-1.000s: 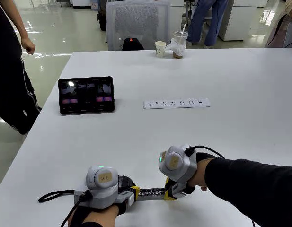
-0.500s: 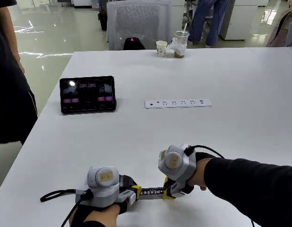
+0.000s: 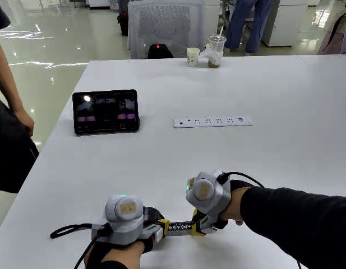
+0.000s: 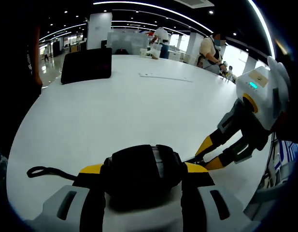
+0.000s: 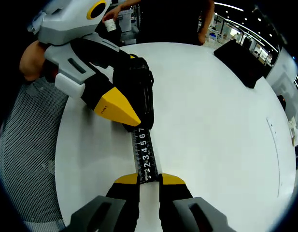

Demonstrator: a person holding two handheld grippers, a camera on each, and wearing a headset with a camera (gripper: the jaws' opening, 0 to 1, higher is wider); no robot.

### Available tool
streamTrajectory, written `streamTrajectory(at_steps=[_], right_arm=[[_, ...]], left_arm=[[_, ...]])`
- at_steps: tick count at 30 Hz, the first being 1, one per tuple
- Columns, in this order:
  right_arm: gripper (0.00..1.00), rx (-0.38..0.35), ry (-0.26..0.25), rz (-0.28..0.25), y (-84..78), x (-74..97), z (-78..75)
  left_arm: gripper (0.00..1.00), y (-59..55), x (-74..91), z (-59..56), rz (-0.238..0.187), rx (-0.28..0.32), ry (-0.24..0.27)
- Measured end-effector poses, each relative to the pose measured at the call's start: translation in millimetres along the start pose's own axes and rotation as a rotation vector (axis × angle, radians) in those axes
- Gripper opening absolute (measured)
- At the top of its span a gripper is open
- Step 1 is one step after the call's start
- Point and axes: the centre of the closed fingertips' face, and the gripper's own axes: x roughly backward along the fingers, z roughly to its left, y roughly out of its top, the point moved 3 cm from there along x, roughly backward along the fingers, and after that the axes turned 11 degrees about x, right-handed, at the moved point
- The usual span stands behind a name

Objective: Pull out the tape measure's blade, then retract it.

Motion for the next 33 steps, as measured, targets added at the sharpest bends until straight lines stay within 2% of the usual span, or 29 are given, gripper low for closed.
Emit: streamTrajectory(at_steps=[14, 15, 16, 18, 33], right_arm=[[0.12, 0.010, -0.001, -0.011, 6.1, -2.9, 0.0], [0.12, -0.006, -0.004, -0.017, 7.5, -4.9, 0.2], [0.12, 0.025, -0.002, -0.022, 8.7, -4.8, -0.8], [0.12, 0.006, -0.002, -0.020, 8.2, -3.9, 0.4], [0.12, -0.003, 0.006, -0.032, 14.5, -6.7, -0.4]], left_arm=[[0.58, -0.1, 0.4, 0.3, 0.000, 0.004, -0.002], [0.58, -1.6, 0.7, 0.5, 0.010, 0.012, -0.001], [0.58, 2.2, 0.0, 1.3, -0.009, -0.007, -0.003], [0.58, -0.4, 0.7, 0.7, 0.006, 0.007, -0.003], [0.58, 0.3, 1.4, 1.0, 0.005, 0.014, -0.010]])
